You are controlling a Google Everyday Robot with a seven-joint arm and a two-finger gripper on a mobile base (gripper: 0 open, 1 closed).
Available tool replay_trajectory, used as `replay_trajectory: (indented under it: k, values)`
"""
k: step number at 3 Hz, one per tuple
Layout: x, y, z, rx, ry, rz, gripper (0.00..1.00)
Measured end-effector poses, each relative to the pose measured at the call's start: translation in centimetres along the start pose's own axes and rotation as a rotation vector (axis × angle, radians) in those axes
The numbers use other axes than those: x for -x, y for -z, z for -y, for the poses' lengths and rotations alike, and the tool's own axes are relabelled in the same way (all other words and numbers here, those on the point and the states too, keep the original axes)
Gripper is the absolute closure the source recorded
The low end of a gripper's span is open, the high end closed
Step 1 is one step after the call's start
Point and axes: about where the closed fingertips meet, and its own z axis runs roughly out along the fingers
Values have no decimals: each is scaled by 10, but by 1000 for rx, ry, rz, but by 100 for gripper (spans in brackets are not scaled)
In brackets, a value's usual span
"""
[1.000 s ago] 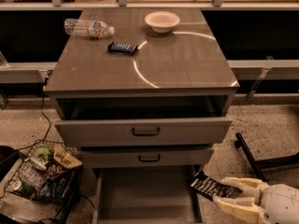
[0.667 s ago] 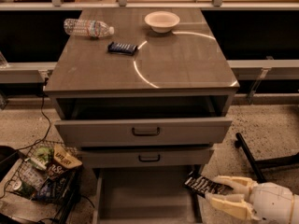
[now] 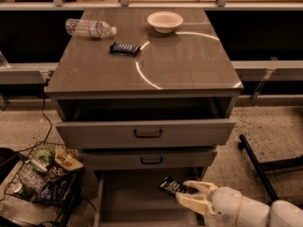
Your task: Place rxbar chocolate into bottom drawer
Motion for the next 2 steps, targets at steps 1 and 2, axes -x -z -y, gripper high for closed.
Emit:
replay_trajectory:
  k: [1,2]
  values:
    - [-51,-53,21,37,-37,17,100]
    - [-108,-104,33,75,-38,-39,100]
